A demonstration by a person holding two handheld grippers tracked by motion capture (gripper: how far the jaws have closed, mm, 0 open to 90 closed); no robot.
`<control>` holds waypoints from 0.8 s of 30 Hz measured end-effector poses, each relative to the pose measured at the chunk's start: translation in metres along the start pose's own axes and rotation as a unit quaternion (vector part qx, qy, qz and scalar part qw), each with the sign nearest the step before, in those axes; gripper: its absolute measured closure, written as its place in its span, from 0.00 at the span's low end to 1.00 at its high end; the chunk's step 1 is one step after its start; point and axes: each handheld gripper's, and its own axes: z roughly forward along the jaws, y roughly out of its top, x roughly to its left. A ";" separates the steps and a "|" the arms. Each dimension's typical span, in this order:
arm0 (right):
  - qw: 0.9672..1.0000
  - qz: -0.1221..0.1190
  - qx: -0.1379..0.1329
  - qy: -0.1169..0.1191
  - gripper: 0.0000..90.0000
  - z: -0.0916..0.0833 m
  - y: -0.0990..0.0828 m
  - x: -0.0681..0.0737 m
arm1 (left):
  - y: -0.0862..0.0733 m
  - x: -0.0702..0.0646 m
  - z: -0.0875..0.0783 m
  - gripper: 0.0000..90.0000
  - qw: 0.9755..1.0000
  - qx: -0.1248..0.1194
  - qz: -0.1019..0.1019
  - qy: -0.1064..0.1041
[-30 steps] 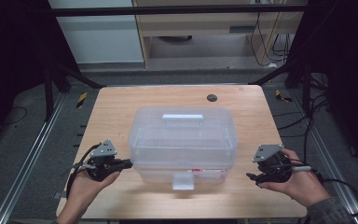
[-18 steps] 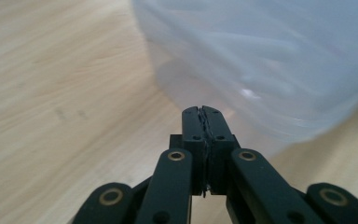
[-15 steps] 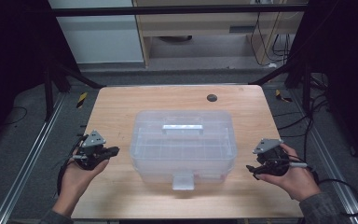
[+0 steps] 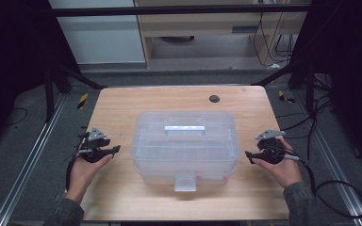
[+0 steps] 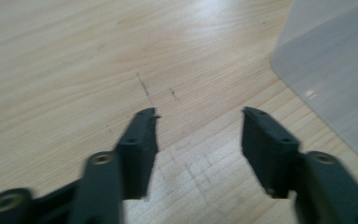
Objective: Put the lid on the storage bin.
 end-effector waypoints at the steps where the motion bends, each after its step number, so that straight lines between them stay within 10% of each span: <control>1: 1.000 0.005 0.000 -0.003 0.20 0.004 -0.002 -0.001 | -0.002 0.001 0.003 0.40 1.000 0.000 -0.002 0.001; 24: 0.995 0.097 -0.036 0.001 0.09 0.043 -0.019 -0.005 | -0.017 0.001 0.039 0.11 0.999 0.032 -0.036 -0.013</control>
